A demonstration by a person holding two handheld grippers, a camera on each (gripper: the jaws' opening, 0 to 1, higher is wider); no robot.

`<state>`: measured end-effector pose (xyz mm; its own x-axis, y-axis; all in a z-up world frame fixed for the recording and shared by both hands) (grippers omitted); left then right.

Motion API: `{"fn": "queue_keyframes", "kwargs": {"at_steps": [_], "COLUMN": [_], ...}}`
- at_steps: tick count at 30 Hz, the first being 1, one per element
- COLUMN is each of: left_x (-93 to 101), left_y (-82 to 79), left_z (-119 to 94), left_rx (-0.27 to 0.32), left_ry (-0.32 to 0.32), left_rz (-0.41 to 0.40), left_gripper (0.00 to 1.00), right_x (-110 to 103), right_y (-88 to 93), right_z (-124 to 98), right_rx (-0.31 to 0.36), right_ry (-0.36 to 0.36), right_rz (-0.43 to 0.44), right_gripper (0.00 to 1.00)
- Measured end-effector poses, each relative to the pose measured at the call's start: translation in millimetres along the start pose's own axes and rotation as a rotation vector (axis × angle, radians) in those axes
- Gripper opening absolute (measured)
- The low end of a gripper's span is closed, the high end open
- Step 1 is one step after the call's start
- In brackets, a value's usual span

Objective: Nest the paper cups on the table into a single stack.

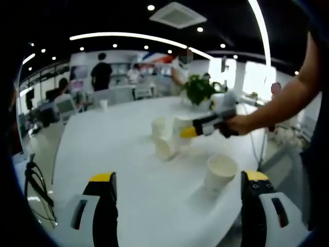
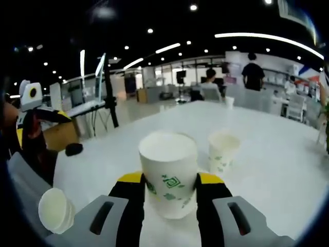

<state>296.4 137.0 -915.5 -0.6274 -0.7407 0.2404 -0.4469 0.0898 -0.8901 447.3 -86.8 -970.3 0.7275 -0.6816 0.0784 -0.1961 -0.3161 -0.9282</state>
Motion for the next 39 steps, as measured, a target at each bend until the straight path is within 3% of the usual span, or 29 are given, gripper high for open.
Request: {"fn": "queue_keyframes", "kwargs": {"at_steps": [9, 22, 39], "left_x": [-0.6, 2.3, 4.5], "left_y": [-1.3, -5.8, -10.2], "left_z": [-2, 1, -2], "left_rx": [0.007, 0.009, 0.011], "left_ry": [-0.003, 0.012, 0.013], "left_rz": [0.002, 0.016, 0.033], "left_gripper": [1.0, 1.0, 1.0], "right_x": [0, 1, 26], "right_y": [-8.2, -36.3, -79.1], "right_z": [-4, -7, -18], "right_rx": [0.009, 0.035, 0.054], "right_ry": [-0.001, -0.037, -0.034], "right_rz": [-0.009, -0.036, -0.079], "right_gripper": [0.36, 0.36, 0.35]}}
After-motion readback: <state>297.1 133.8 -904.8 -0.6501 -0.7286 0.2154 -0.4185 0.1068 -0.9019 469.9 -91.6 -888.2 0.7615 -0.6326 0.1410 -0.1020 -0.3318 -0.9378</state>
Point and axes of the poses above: the point that each gripper's makers call its tool centre point, and the gripper's own axes: z roughly forward along the fingers, x roughly to its right, y roughly out of its underside, the point moved 4 cm from there along -z, roughly backward along the fingers, and after that the axes turned 9 degrees about -z, right-handed, at the moved point
